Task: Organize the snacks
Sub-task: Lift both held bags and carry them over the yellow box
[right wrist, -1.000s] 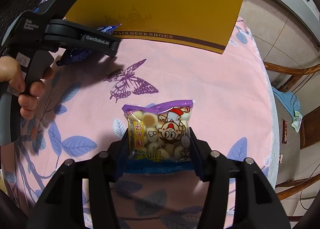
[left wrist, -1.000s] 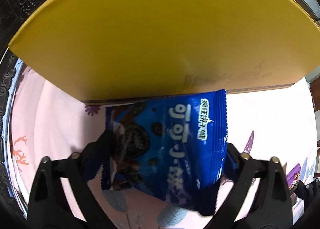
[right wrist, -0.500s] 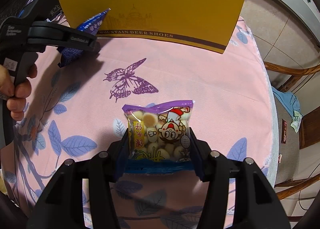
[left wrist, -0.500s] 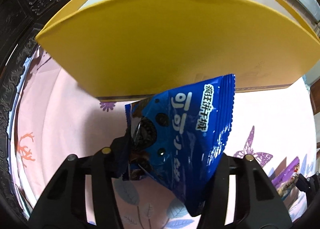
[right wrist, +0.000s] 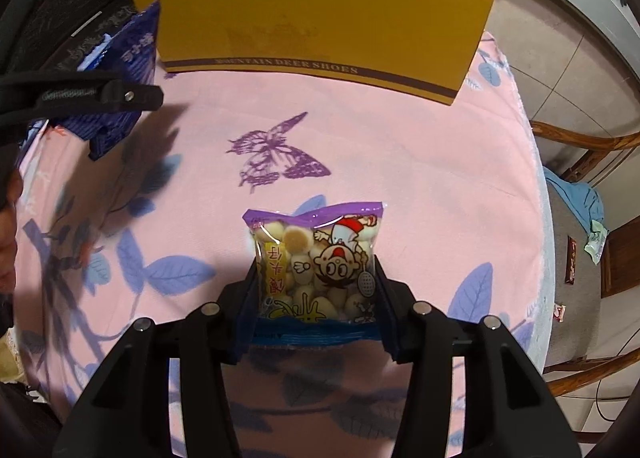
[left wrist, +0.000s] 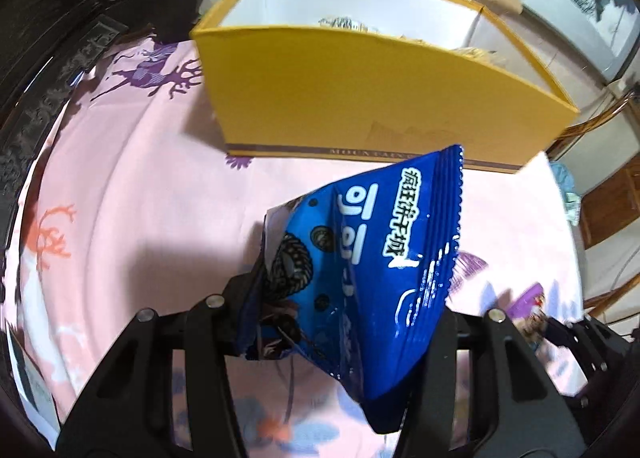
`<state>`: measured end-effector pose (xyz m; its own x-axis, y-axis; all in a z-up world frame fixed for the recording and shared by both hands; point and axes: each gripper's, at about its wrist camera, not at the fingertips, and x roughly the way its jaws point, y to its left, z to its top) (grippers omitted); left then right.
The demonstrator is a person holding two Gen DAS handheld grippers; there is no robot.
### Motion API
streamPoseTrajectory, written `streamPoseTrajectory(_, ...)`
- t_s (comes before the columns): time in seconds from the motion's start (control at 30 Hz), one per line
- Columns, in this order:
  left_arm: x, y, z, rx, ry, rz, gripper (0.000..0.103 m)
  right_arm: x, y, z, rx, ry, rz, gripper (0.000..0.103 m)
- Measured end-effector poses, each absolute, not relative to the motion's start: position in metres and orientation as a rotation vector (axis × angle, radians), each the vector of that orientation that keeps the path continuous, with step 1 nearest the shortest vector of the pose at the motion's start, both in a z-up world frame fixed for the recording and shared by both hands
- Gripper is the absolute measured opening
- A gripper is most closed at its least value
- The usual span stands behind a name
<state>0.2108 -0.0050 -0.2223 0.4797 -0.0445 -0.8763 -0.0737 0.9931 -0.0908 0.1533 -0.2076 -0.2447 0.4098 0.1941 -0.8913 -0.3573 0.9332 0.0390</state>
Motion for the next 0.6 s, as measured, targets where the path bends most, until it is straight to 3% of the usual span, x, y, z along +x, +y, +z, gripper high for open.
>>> streamPoseTrajectory(0.3,0.174,0.018,-0.160,-0.196,0.956,-0.020,0.049,0.151,-0.217,-0.186,-0.093,0.979,0.372,0.051)
streamPoseTrajectory(0.33,0.176,0.021,-0.148,-0.198,0.927,-0.028,0.044,0.154,-0.218,-0.177,-0.083,0.960,0.375,0.051)
streamPoseTrajectory(0.6,0.215,0.015,-0.058,-0.148,0.692,-0.073,0.044,0.202,-0.218,-0.092,-0.002,0.772,0.387,0.051)
